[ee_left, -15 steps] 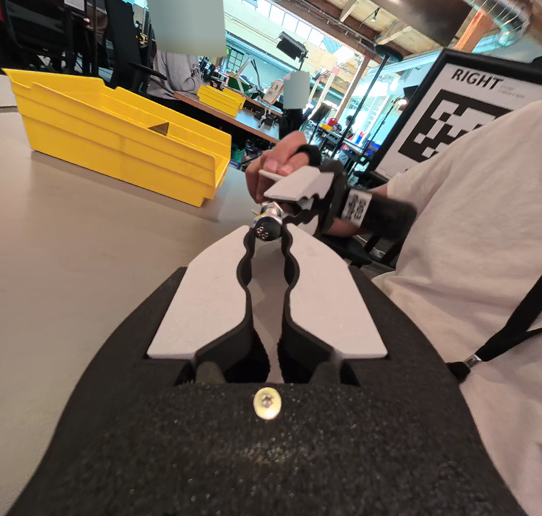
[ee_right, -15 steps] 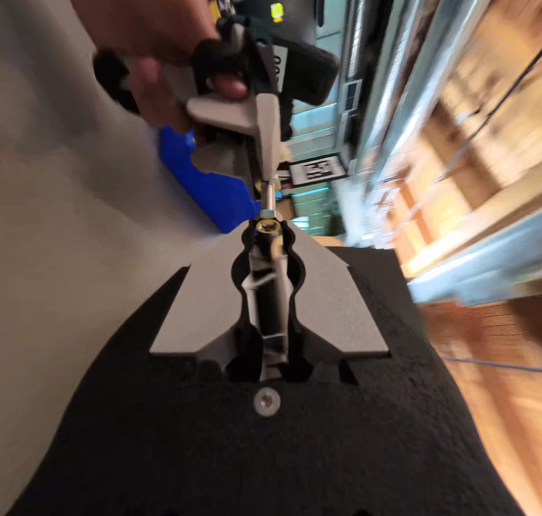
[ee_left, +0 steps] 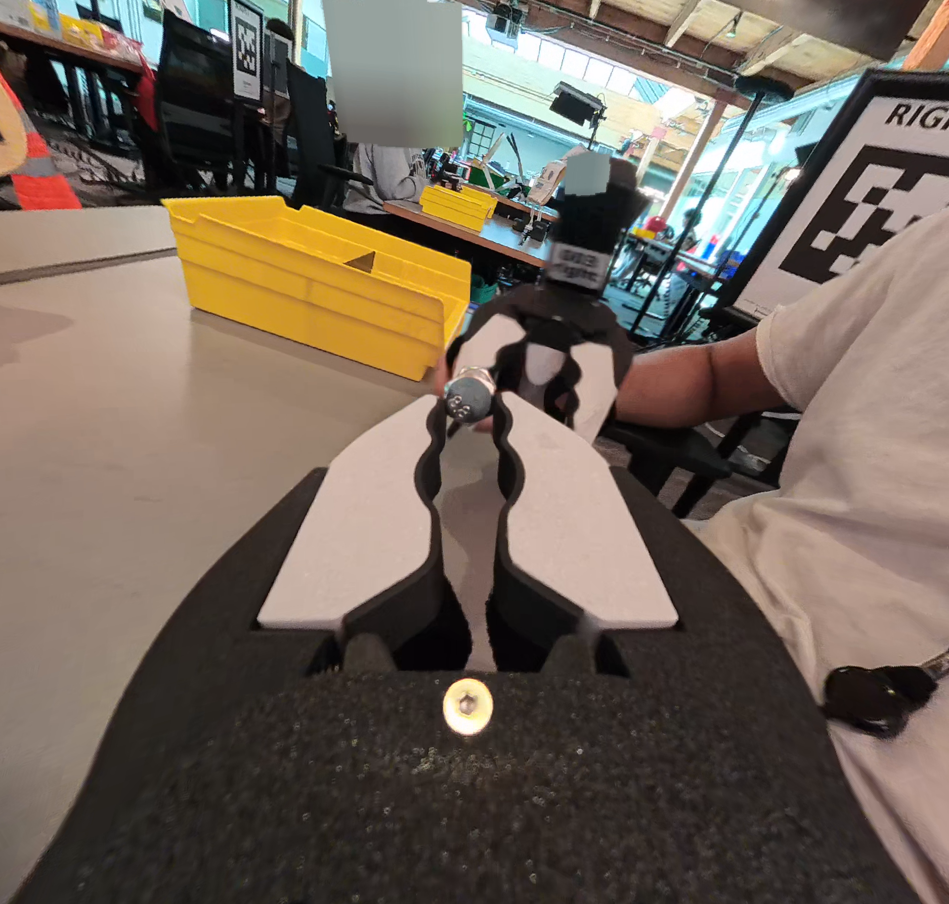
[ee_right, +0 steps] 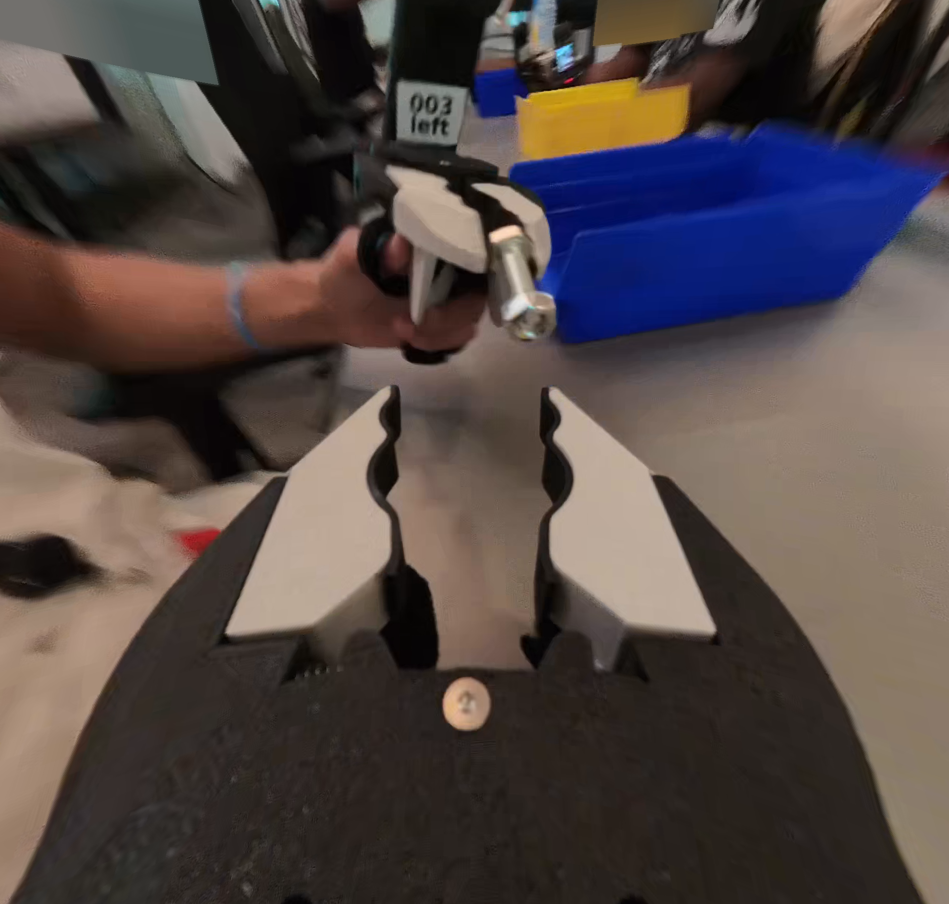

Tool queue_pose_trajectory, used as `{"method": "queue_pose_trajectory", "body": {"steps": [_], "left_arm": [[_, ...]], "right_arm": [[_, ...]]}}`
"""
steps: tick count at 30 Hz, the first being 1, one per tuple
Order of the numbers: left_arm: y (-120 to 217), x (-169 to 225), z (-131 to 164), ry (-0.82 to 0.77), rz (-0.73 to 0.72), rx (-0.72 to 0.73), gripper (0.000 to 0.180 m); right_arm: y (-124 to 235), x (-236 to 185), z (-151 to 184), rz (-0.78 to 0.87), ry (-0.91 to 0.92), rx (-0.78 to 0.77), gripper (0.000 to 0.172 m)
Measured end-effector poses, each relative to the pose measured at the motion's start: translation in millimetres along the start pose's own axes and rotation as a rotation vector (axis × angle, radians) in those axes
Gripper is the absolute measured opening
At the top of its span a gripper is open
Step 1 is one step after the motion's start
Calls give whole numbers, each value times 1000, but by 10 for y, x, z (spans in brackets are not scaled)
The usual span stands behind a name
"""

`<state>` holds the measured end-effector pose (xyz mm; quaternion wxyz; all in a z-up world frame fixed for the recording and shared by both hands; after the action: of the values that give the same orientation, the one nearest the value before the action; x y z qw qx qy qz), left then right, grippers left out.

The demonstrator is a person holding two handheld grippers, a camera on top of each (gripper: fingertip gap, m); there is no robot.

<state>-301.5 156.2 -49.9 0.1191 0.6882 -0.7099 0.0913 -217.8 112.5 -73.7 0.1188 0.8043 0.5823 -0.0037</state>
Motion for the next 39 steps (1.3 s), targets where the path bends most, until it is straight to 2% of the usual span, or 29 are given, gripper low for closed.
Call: {"method": "queue_pose_trajectory", "body": {"steps": [4,6,8,14,16,19,22,25,28,33,35,37,39], "left_arm": [[-1,40,-7,-110,-32,8,17],[-11,62,-3,-129,-30,7,17],[-27,74,9,-134,-23,0,17],[-51,52,42,-93,-16,-26,17],[-54,52,40,-72,-5,-24,17],[-55,55,45,-66,2,-24,17],[-53,58,42,-41,18,-19,17],[-51,70,44,12,59,-21,17],[-64,82,56,57,92,-28,17],[-98,58,102,147,123,-54,17],[-97,45,107,177,132,-58,17],[-91,32,100,195,133,-50,17],[-68,29,63,202,137,-25,17]], "right_arm": [[12,75,-34,-322,-604,179,53],[33,94,-64,-466,-784,259,53],[65,145,-88,-516,-879,333,48],[74,183,-88,-386,-721,313,28],[82,205,-81,-340,-680,305,16],[90,193,-92,-312,-619,293,16],[104,168,-127,-221,-444,256,16],[115,106,-152,-73,-118,163,16],[141,38,-186,121,296,52,16],[129,-44,-155,539,1157,-229,16],[107,-50,-133,662,1423,-308,16],[90,-40,-140,724,1508,-312,16],[75,-50,-149,712,1426,-259,22]]}}
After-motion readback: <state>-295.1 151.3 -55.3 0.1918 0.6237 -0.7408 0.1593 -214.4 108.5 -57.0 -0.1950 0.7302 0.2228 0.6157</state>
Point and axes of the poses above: each gripper's, where its closed fingertips meet, y back along the fingers, z out of its underside, x = y × z across the jaws, the point moved 4 cm from there along y, back along the fingers, and after that the axes turned 6 degrees about -z, right-handed, at the moved point
